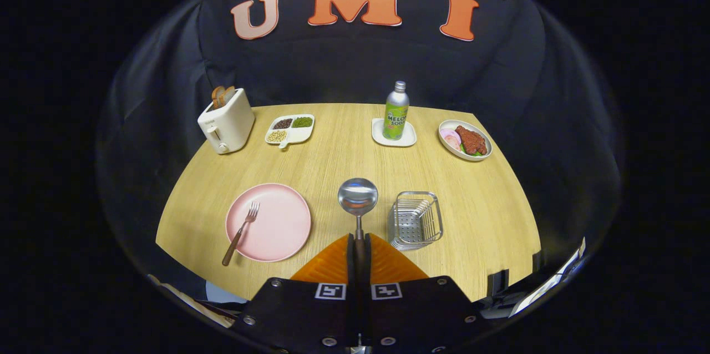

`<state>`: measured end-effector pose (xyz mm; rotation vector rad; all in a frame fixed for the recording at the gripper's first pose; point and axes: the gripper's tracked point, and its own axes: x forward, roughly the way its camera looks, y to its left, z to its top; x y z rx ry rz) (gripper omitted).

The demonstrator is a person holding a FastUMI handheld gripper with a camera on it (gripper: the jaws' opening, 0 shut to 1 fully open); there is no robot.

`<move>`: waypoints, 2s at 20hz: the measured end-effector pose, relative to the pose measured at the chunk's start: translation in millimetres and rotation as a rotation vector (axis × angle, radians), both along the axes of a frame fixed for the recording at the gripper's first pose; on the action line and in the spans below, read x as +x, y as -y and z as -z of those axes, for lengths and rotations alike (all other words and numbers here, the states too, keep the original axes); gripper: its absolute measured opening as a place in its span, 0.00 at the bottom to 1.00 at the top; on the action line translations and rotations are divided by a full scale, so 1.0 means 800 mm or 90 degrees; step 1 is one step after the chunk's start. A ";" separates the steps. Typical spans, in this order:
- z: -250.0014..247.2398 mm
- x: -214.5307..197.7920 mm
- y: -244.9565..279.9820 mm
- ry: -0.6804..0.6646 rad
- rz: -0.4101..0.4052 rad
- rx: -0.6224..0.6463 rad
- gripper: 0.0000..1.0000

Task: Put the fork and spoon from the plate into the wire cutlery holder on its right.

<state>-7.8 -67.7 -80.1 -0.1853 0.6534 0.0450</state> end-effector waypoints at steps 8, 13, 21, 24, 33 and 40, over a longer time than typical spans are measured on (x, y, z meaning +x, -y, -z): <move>0.001 0.015 0.062 -0.052 0.049 -0.031 0.02; 0.033 0.026 0.088 -0.127 0.064 -0.047 0.03; 0.064 0.051 0.090 -0.220 0.064 -0.057 0.03; 0.070 0.060 0.096 -0.245 0.069 -0.065 0.03; 0.082 0.075 0.091 -0.276 0.070 -0.066 0.04; 0.073 0.081 0.093 -0.249 0.098 -0.047 0.10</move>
